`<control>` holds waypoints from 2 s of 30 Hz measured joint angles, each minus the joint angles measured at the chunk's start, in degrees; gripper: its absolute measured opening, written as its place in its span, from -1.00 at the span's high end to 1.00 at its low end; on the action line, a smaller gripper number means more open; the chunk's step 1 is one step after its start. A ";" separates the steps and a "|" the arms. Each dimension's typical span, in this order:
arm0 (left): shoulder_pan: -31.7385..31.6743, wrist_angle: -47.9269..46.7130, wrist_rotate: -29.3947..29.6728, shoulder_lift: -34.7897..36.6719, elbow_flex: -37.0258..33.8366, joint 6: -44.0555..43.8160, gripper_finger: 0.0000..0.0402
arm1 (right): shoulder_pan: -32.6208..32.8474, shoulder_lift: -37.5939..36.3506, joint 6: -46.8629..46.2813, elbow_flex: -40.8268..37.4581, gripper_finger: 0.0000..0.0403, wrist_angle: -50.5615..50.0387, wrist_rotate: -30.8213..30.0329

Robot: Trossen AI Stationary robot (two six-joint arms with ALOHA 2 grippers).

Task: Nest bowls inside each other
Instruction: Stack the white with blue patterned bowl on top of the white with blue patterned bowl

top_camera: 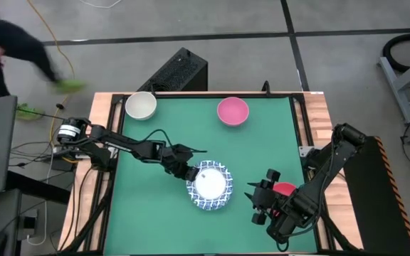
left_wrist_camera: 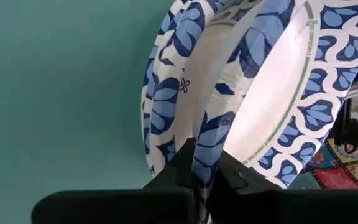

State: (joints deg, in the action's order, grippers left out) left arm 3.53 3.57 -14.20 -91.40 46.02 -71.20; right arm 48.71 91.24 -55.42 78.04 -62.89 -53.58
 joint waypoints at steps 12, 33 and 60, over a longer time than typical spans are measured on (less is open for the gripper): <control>-0.11 0.18 -0.51 -0.69 -0.04 -0.52 1.00 | 0.00 0.00 0.31 -0.02 0.11 0.70 -0.01; 0.24 0.42 -0.47 -1.59 0.02 0.15 1.00 | 0.00 0.00 0.46 -0.02 0.11 1.07 -0.05; 0.24 5.16 -1.02 -1.57 0.02 3.25 1.00 | 0.00 -0.02 0.55 -0.02 0.11 1.31 -0.05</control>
State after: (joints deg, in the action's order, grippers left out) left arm 3.77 8.73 -15.22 -92.97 46.04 -67.95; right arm 48.71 91.23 -54.87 78.02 -61.59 -53.63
